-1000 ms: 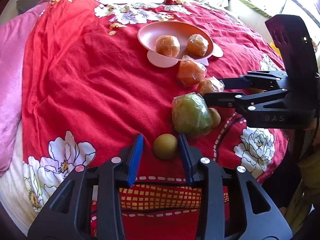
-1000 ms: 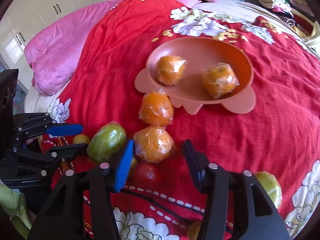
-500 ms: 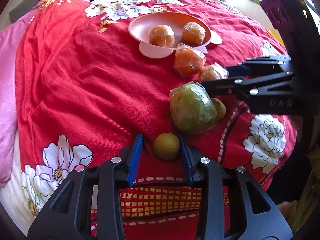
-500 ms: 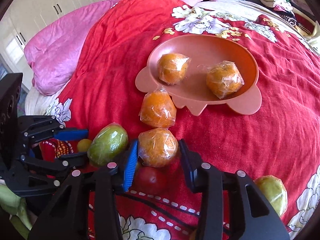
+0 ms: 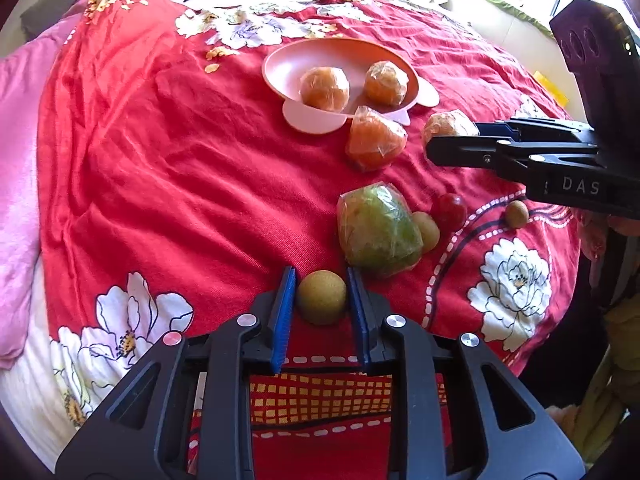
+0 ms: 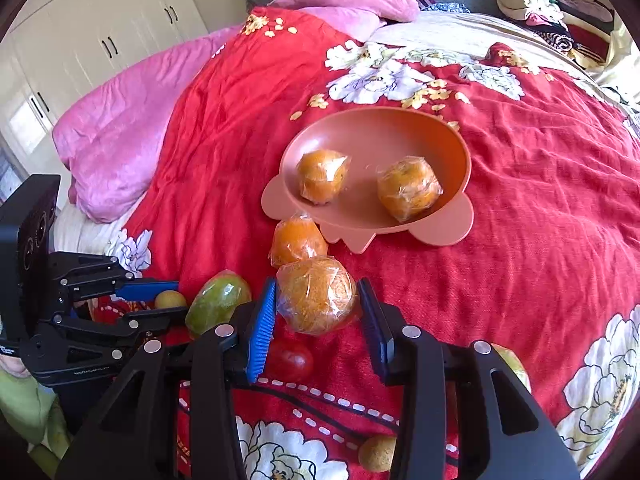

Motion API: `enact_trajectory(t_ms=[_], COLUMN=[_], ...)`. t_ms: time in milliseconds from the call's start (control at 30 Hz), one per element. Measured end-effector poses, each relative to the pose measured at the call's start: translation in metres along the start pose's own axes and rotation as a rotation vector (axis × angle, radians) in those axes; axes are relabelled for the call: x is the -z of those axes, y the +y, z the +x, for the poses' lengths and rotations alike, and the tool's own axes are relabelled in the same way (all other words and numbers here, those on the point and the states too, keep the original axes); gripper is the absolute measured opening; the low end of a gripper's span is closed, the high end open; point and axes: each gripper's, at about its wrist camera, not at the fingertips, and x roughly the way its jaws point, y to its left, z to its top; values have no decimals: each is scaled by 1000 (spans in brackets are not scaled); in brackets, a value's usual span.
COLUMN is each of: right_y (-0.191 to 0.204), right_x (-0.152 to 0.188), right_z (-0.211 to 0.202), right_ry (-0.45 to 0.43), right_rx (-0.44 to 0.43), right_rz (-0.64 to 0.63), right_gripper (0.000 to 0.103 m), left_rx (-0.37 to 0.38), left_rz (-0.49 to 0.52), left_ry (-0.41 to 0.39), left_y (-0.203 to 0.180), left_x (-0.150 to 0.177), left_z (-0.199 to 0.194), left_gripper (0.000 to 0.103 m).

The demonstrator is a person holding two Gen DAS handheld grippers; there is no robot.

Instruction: Organize fruits

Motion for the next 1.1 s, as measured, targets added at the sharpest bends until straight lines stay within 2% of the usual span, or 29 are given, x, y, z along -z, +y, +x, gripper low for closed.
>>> enact_trajectory(t_ms=[300, 400, 667, 1100], right_y=[-5, -6, -7, -16], right_x=[0, 1, -2, -18], right_z=[-9, -11, -14, -33], right_ry=[-21, -24, -33, -79], right_rx=[-5, -11, -13, -2], right_rz=[17, 21, 26, 26], right_gripper=[39, 39, 39, 39], left_rx=[16, -20, -11, -15], left_rz=[-29, -26, -44, -40], left_ry=[-19, -25, -13, -69], left_y=[3, 5, 9, 4], left_x=[-5, -6, 3, -34], left_z=[-11, -12, -12, -26], left_gripper=[18, 18, 18, 18])
